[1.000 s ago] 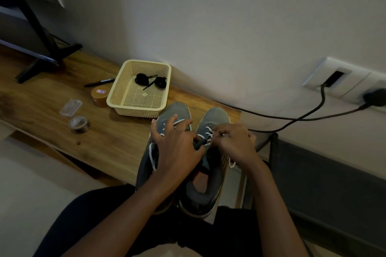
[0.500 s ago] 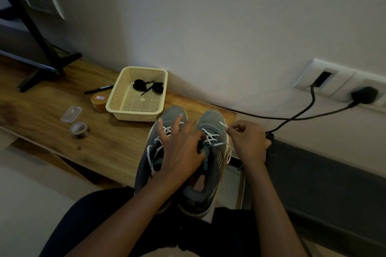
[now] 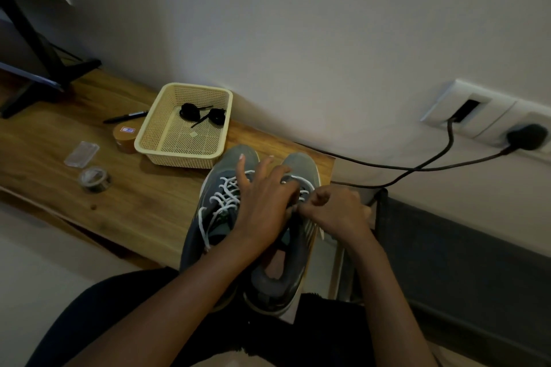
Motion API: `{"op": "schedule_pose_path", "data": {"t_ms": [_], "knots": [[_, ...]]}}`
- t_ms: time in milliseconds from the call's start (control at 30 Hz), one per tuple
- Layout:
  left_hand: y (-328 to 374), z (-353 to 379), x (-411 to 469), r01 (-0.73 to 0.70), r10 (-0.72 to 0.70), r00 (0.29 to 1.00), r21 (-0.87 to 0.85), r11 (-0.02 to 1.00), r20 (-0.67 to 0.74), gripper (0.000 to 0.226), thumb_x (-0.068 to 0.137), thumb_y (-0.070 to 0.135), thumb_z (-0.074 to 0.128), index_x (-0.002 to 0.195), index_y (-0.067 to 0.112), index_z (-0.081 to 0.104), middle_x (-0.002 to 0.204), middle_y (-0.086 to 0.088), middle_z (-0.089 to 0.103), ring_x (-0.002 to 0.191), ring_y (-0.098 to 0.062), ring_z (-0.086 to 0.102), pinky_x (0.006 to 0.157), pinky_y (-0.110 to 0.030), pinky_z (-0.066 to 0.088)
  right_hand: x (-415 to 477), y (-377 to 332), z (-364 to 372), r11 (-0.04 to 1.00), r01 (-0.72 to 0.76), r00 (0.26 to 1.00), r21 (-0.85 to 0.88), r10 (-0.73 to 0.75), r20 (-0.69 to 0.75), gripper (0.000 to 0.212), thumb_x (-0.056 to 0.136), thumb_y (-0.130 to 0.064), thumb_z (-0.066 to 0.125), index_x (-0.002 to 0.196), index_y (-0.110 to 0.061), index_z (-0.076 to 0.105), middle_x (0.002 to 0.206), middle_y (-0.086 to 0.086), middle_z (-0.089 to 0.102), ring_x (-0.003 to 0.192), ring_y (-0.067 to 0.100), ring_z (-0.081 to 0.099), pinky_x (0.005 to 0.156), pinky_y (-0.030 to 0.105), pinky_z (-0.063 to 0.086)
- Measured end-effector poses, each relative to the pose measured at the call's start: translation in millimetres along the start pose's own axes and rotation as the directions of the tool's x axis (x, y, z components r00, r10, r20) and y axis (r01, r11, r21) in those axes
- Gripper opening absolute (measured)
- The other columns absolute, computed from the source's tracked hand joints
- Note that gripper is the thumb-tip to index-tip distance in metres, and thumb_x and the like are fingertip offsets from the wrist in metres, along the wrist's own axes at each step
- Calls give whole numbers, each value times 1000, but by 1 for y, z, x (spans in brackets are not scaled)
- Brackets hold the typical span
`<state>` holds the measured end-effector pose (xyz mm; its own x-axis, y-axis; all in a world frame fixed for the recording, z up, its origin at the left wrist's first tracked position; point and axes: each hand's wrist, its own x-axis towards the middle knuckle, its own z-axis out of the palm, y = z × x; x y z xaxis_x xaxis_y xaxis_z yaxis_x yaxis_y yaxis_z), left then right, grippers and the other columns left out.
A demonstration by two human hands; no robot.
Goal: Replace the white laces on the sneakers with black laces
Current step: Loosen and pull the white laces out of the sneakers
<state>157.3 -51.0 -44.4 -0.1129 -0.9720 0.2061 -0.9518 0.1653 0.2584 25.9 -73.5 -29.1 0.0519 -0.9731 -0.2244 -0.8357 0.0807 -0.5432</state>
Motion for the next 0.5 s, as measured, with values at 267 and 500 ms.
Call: {"op": "schedule_pose_path", "data": {"t_ms": [267,500], "knots": [[-2,7,0,-4,4,1000,-4,1000,-4,15,91,27,55,100,25,66,146,3,40,145,-24,13,105,-48,-22,-9,-7,-1,998,19,1000,-59,-20,-5,35,73,-48,68,55,-22,53,82,-6,55,102,18,39,82,34,24],[-4,14,4,79,-104,974,-130,988,-201,8,81,25,70,85,25,63,118,5,61,130,-25,41,108,-45,-10,-6,-5,5,994,-67,996,-86,61,-69,39,68,-44,69,84,-9,65,91,7,62,106,25,41,81,36,30]]}}
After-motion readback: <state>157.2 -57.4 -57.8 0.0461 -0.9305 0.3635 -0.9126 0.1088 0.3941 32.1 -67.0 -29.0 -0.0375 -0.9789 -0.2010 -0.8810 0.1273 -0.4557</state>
